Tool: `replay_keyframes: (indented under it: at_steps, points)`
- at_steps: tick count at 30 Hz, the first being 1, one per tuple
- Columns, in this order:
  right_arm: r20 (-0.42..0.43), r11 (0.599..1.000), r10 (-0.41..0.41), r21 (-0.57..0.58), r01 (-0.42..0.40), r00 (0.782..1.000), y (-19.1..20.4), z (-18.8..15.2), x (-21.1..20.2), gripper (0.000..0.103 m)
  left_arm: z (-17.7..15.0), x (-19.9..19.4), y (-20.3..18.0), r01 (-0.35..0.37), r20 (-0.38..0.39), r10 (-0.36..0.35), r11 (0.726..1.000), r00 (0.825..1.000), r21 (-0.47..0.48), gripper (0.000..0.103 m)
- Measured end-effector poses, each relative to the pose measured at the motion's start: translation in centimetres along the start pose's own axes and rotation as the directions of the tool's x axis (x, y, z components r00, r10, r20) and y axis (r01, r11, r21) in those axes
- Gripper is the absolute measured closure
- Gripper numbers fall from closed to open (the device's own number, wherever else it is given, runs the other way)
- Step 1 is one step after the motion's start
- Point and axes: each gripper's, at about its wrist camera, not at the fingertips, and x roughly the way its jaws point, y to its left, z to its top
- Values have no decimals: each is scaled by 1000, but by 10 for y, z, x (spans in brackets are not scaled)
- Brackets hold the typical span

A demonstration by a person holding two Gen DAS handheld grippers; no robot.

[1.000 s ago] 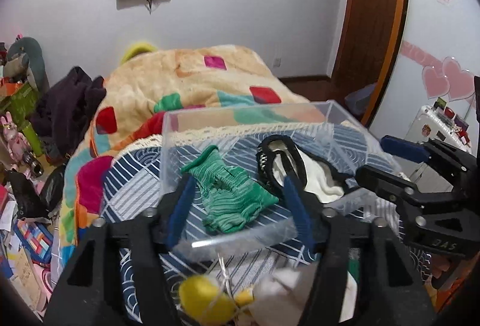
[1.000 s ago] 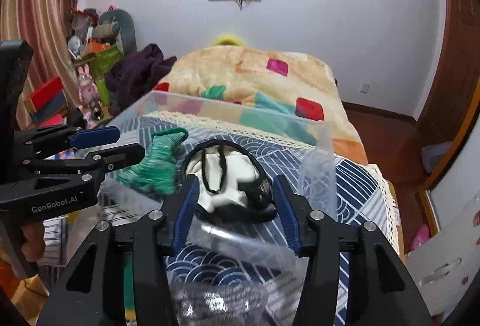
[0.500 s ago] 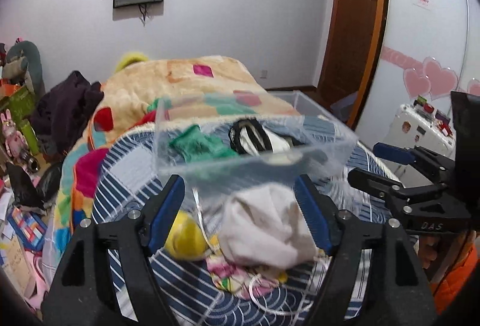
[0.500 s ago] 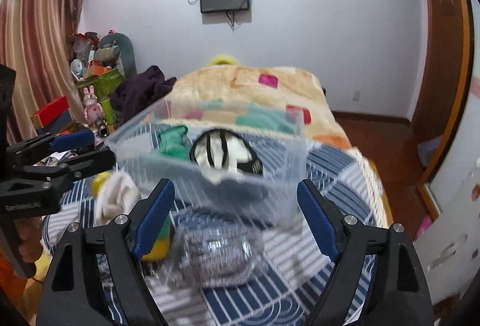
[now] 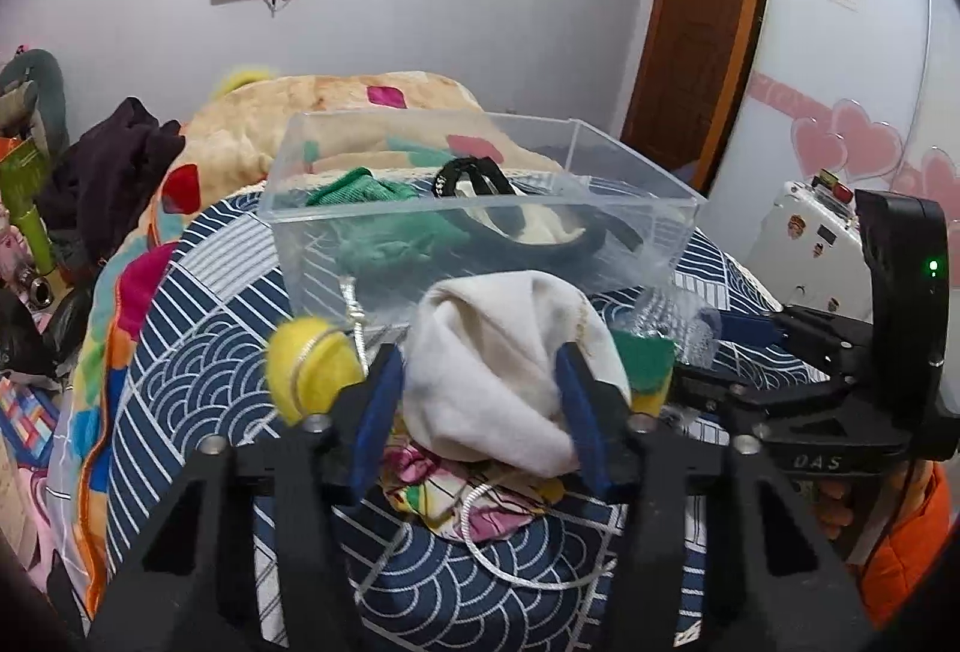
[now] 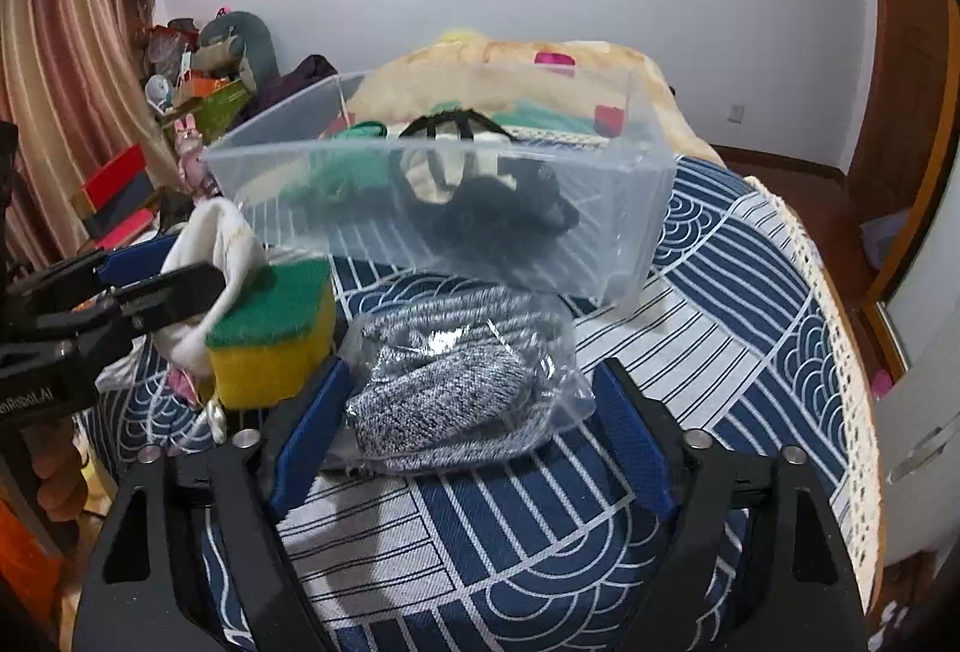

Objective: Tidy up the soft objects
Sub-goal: 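Grasp the white sock with the left tool while the right tool grasps the silver mesh pouch, then release the sock into the box with the left tool while the right tool releases the pouch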

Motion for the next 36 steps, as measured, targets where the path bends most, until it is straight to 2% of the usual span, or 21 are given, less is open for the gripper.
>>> replay_keyframes:
  at_steps: [1,4,6,9,12,19,30,36]
  points:
    - [0,1000,12,1,-12,1000,0,0,0,40,-1,0,0,-1,-1,1,1000,1000,3,59]
    - [17,1000,13,-8,-13,1000,2,0,-5,49,-4,-1,-2,5,2,-5,1000,1000,9,65]
    - [30,1000,7,-11,-7,1000,2,-1,-8,54,-5,-2,-3,6,1,-6,1000,1000,9,73]
    - [47,1000,14,1,-14,999,-1,-3,-13,67,-5,-3,-4,5,1,-5,1000,1000,9,85]
    - [73,1000,2,8,-2,997,-4,-3,-20,73,-4,-10,-5,4,13,-4,1000,1000,9,88]
    - [139,1000,-12,19,9,990,-7,3,-41,74,7,-36,-5,-5,85,4,1000,996,15,89]
    - [274,999,-35,8,34,961,-3,29,-78,74,50,-61,8,1,207,5,1000,978,-30,89]
    - [342,999,-37,18,33,939,-1,56,-83,74,73,-62,6,-62,273,64,998,960,-17,89]
